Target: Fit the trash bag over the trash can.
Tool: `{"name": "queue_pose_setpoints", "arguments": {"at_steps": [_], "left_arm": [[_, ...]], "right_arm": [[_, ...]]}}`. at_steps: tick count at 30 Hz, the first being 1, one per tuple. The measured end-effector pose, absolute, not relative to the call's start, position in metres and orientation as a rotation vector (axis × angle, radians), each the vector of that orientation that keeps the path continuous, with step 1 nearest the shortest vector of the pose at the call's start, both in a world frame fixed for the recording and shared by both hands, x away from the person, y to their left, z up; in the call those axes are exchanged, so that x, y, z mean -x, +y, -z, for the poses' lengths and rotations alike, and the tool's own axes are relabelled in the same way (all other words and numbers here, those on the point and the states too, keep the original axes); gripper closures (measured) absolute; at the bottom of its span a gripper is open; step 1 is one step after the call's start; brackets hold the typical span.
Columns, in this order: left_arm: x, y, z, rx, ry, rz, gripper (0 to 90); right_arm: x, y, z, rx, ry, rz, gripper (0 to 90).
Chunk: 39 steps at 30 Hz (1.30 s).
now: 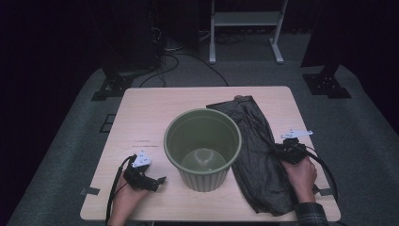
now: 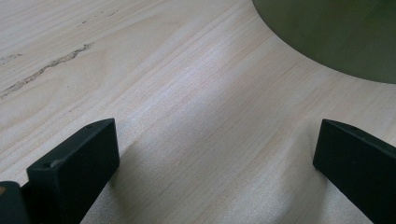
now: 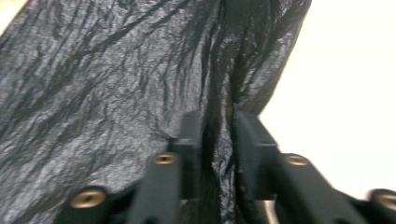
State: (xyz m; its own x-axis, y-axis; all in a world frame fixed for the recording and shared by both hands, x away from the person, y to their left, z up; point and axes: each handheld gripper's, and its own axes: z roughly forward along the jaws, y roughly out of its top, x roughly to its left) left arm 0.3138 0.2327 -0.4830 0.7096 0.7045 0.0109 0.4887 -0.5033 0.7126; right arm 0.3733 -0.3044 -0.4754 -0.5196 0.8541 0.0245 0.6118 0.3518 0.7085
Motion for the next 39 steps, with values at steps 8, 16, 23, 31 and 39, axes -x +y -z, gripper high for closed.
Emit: {"name": "queue_pose_setpoints", "arguments": {"at_steps": [8,16,23,31,39], "left_arm": [[-0.314,0.233,0.483,-2.205,0.903,-0.392,0.0],[-0.314,0.233,0.483,-2.205,0.903,-0.393,0.0],[-0.314,0.233,0.483,-2.205,0.904,-0.394,0.0],[-0.313,0.233,0.483,-2.201,0.908,-0.397,0.0],[-0.313,0.233,0.483,-2.201,0.908,-0.397,0.0]], "right_arm": [[-0.37,-0.307,0.476,-1.257,2.324,-1.003,89.2],[-0.354,-0.314,0.475,-1.209,2.416,-1.044,88.5],[-0.334,-0.311,0.472,-1.154,2.483,-1.028,88.6],[-0.311,-0.31,0.471,-1.102,2.521,-1.003,79.8],[-0.316,-0.303,0.475,-1.178,2.46,-1.04,28.2]]}}
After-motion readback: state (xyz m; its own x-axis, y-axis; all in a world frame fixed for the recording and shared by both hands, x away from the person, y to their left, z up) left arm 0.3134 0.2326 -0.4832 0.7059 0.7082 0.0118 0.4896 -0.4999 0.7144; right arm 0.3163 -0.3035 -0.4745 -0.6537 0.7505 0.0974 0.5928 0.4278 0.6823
